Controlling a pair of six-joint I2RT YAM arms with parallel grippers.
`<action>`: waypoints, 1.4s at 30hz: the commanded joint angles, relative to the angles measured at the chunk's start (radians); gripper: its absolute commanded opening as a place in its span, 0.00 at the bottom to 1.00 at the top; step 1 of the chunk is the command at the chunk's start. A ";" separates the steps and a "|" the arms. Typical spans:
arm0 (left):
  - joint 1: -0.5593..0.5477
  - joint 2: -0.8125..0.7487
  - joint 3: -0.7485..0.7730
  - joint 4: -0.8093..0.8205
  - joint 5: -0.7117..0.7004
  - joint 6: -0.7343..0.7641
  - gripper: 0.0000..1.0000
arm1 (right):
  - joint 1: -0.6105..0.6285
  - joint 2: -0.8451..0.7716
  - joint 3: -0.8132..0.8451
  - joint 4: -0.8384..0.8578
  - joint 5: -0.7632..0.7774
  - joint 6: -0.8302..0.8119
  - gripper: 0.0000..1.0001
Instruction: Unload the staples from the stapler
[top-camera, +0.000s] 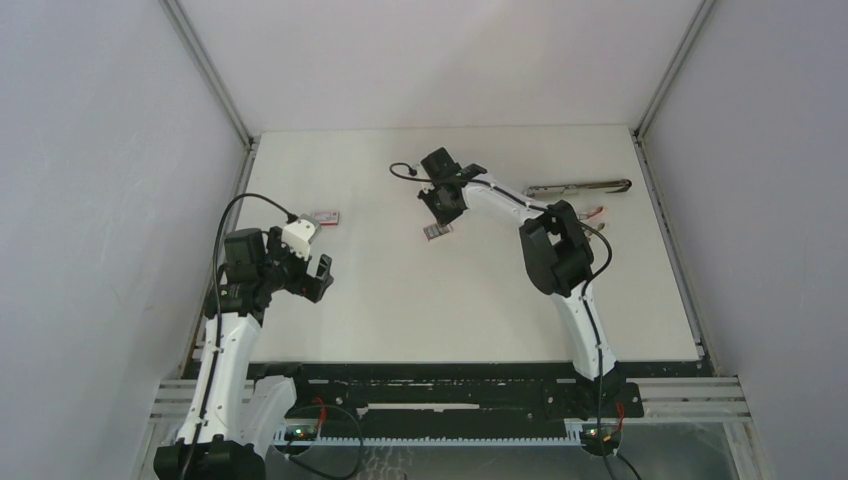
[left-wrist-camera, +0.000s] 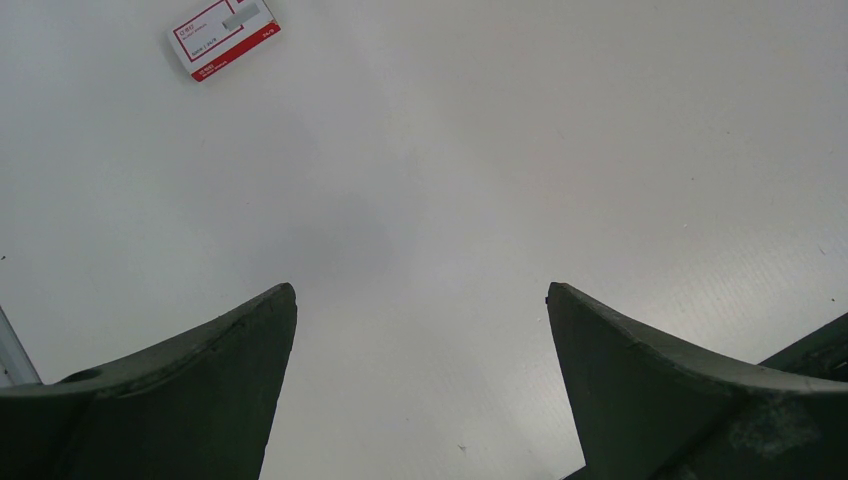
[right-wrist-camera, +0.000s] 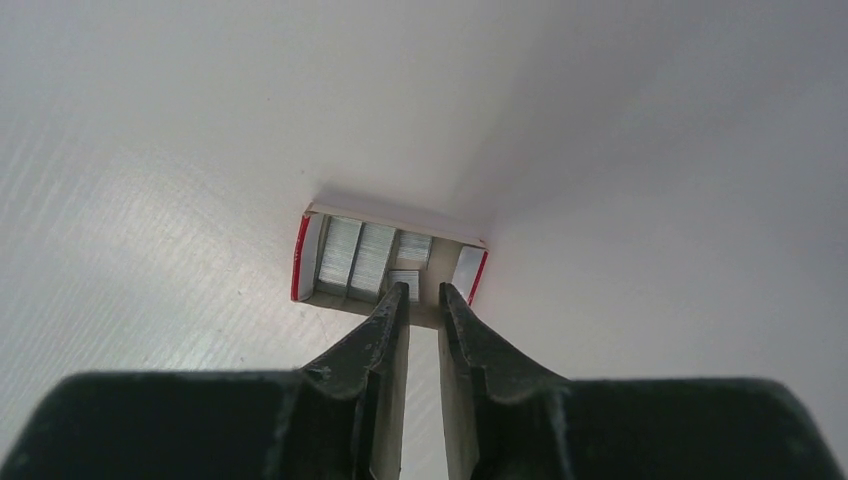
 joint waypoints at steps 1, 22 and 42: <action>0.009 -0.008 -0.023 0.032 0.006 0.001 1.00 | -0.003 -0.089 0.045 0.009 0.010 0.018 0.18; 0.009 0.079 0.039 0.113 -0.117 -0.072 1.00 | -0.091 -0.282 -0.080 -0.038 -0.389 -0.736 1.00; 0.080 1.006 0.753 0.119 -0.078 -0.477 1.00 | -0.123 -0.352 -0.199 -0.051 -0.464 -0.746 1.00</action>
